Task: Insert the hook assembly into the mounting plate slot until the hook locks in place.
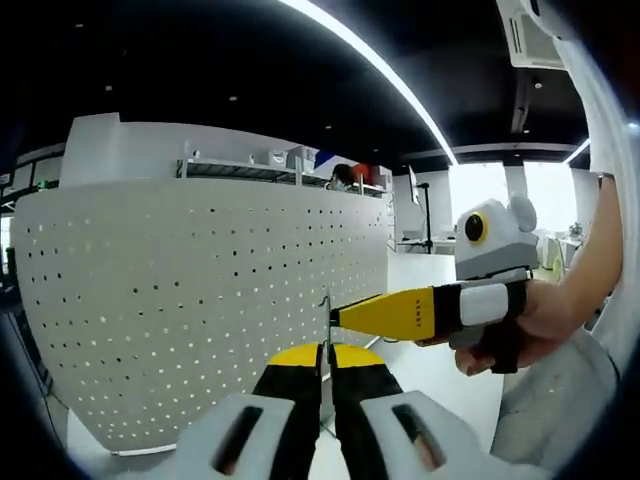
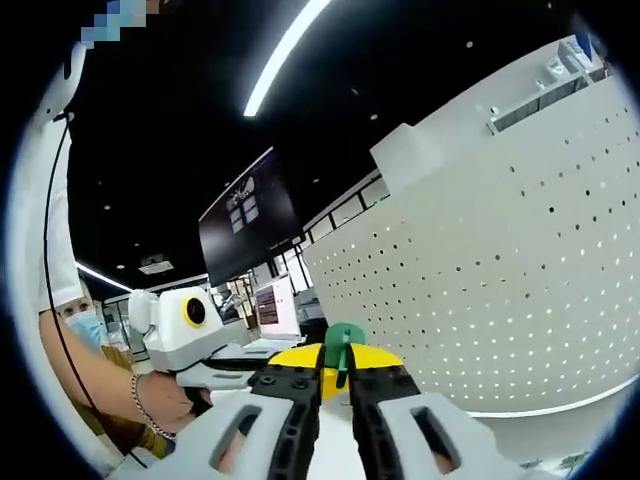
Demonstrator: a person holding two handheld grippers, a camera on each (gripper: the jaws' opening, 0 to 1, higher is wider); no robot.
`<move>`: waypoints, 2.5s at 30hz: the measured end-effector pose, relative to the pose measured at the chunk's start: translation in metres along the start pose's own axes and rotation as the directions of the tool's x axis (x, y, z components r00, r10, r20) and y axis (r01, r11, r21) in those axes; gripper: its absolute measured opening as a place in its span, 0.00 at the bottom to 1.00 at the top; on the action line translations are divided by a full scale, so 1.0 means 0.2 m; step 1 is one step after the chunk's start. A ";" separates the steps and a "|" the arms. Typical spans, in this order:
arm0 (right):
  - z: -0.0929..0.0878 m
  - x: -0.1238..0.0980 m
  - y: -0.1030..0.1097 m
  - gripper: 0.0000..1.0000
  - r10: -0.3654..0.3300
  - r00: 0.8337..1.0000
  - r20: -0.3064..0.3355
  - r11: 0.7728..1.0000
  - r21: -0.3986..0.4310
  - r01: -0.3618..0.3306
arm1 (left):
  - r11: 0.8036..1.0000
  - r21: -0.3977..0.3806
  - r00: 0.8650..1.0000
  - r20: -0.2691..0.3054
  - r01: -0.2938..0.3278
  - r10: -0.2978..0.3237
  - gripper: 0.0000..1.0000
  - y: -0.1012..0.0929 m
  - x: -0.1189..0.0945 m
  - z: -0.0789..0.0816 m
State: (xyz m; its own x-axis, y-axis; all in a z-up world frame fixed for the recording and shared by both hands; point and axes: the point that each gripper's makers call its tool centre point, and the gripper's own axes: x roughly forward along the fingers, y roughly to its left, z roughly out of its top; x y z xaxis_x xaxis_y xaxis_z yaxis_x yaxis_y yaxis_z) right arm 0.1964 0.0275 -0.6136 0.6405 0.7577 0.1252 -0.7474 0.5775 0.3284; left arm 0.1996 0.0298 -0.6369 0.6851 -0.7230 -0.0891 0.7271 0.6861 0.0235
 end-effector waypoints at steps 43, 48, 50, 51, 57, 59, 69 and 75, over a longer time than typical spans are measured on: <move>0.04 0.01 -0.02 0.00 -0.030 1.000 -0.007 0.999 -0.018 0.029 | 0.999 -0.012 0.993 -0.104 -0.051 0.049 0.63 0.02 0.03 -0.11; 0.06 0.01 -0.02 0.00 -0.033 0.999 -0.002 0.999 -0.013 0.033 | 0.996 0.032 0.990 -0.110 -0.081 0.084 0.93 0.03 0.03 -0.14; 0.06 0.00 -0.03 0.00 -0.036 0.999 -0.002 0.999 -0.009 0.036 | 0.997 0.024 0.991 -0.111 -0.077 0.079 1.00 0.02 0.03 -0.15; 0.06 0.00 -0.03 0.00 -0.036 0.999 -0.001 0.999 -0.008 0.036 | 0.997 0.023 0.991 -0.113 -0.074 0.076 0.99 0.02 0.03 -0.15; 0.05 0.00 -0.03 0.00 -0.042 0.999 -0.007 0.999 -0.014 0.042 | 0.997 0.022 0.990 -0.119 -0.077 0.079 0.99 0.02 0.03 -0.16; 0.05 0.00 -0.03 0.00 -0.050 0.999 -0.014 0.999 -0.022 0.050 | 0.996 0.023 0.989 -0.121 -0.085 0.087 0.97 0.03 0.02 -0.16; 0.18 0.03 -0.17 0.01 -0.171 0.985 -0.016 0.977 -0.134 0.167 | 0.995 0.008 0.988 -0.125 -0.096 0.096 0.95 0.03 -0.01 -0.18; 0.27 0.05 -0.25 0.00 -0.237 0.972 0.000 0.953 -0.196 0.232 | 0.994 -0.006 0.985 -0.131 -0.113 0.111 0.94 0.02 -0.06 -0.21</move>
State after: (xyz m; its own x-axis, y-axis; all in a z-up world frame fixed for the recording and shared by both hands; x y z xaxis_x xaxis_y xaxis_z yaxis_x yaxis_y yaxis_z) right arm 0.2496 -0.0093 -0.5777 0.7992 0.5995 0.0434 -0.5980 0.7856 0.1589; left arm 0.1925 0.0449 -0.6773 0.7501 -0.6251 -0.2158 0.6445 0.7641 0.0272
